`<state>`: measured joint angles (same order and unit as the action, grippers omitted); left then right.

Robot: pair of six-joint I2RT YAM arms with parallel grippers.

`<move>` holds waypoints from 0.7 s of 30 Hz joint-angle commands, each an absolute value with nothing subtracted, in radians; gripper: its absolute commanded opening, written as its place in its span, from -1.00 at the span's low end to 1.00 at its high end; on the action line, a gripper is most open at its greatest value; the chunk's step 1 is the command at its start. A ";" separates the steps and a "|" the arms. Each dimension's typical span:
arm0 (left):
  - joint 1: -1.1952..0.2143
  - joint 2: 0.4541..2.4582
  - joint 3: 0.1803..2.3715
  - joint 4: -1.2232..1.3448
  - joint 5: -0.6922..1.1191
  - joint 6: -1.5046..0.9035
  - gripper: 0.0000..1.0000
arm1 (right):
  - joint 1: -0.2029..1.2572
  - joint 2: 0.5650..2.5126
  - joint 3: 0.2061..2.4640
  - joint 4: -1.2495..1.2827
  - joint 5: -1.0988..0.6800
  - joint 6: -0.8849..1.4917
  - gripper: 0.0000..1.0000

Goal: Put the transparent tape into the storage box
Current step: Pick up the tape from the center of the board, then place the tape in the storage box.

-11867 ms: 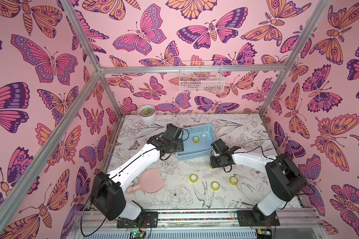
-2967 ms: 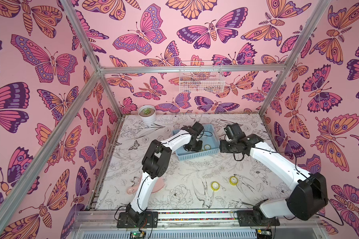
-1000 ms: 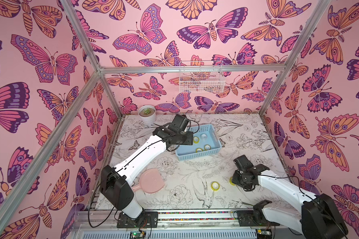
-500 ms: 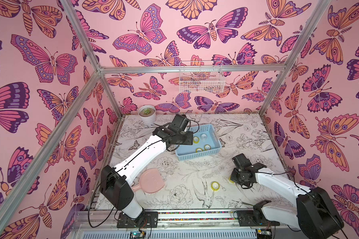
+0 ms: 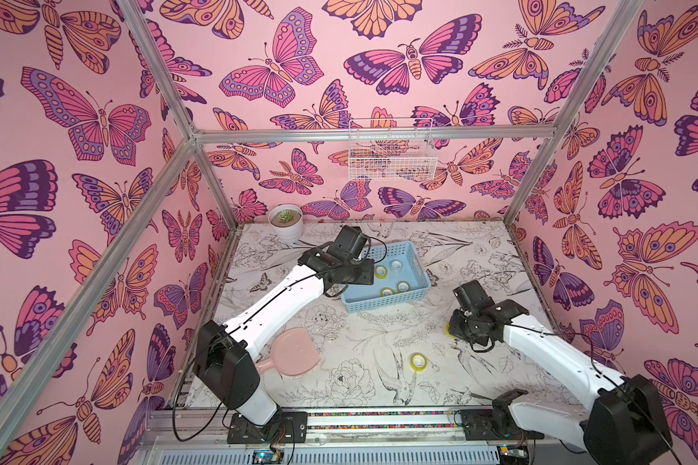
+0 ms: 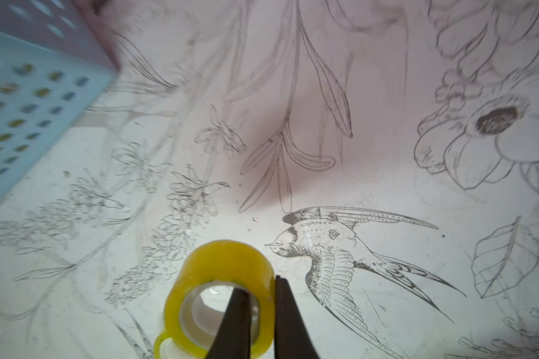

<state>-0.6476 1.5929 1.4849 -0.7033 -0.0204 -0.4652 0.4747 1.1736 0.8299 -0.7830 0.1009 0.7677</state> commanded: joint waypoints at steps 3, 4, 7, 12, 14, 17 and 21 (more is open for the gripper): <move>-0.631 1.546 1.428 -0.695 -0.063 -0.488 0.22 | 0.500 1.235 1.053 -0.910 0.130 0.642 -1.00; -0.629 1.538 1.417 -0.694 -0.070 -0.499 0.22 | 0.505 1.264 1.106 -0.916 0.126 0.618 -1.00; -0.621 1.507 1.382 -0.694 -0.096 -0.518 0.23 | 0.522 1.373 1.256 -0.924 0.113 0.551 -1.00; -0.603 1.461 1.338 -0.690 -0.122 -0.534 0.23 | 0.555 1.600 1.504 -0.915 0.083 0.469 -1.00; -0.595 1.443 1.318 -0.692 -0.127 -0.539 0.23 | 0.571 1.696 1.598 -0.909 0.079 0.436 -1.00; -0.584 1.416 1.284 -0.692 -0.135 -0.552 0.22 | 0.590 1.817 1.720 -0.877 0.054 0.397 -1.00; -0.568 1.366 1.231 -0.693 -0.154 -0.570 0.23 | 0.622 1.966 1.857 -0.803 0.020 0.340 -1.00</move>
